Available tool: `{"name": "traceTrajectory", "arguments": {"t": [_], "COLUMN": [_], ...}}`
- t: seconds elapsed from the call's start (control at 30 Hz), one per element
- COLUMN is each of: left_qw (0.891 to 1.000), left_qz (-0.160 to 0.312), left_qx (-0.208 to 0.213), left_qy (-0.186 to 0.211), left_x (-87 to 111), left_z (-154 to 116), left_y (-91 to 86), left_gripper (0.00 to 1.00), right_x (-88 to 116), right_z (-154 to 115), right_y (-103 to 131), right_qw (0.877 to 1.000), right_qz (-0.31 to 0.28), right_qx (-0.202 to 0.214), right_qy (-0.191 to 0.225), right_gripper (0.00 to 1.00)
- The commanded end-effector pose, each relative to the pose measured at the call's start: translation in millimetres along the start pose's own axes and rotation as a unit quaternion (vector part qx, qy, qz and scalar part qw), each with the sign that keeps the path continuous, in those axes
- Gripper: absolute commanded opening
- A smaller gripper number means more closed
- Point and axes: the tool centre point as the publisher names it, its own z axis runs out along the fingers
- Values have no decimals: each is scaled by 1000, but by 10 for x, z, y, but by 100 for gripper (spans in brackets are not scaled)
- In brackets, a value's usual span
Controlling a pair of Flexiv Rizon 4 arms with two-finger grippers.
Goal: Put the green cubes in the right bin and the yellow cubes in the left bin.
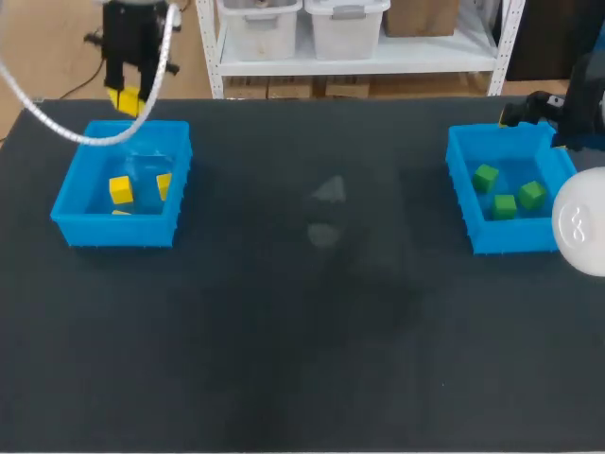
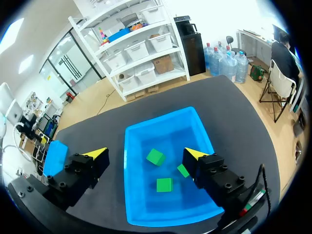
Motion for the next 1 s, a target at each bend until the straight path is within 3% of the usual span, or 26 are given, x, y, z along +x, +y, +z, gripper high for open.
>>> {"name": "traceTrajectory", "arguments": {"t": [0.03, 0.07, 0.1, 0.27, 0.37, 0.53, 1.0], "left_qw": [979, 980, 979, 976, 969, 937, 937], "left_qz": [5, 5, 0, -17, -41, -84, -84], "left_qx": [-1, -5, -4, -5, 20, 114, 114], "left_qy": [-202, -201, -202, -217, -245, -319, -319], "left_x": [1189, 1192, 1194, 1189, 1134, 862, 862], "left_z": [123, 129, 134, 72, -93, -516, -516], "left_y": [-8, -8, -7, 6, -44, -300, -300], "left_gripper": [18, 49, 100, 100, 100, 100, 100], "right_x": [-1, -1, -1, -1, -1, -1, -1], "right_z": [-15, -15, -15, -15, -15, -15, -15], "right_y": [7, 7, 7, 7, 7, 7, 7], "right_qw": [1000, 1000, 1000, 1000, 1000, 1000, 1000], "right_qz": [0, 0, 0, 0, 0, 0, 0], "right_qx": [2, 2, 2, 2, 2, 2, 2], "right_qy": [0, 0, 0, 0, 0, 0, 0], "right_gripper": [100, 100, 100, 100, 100, 100, 100]}}
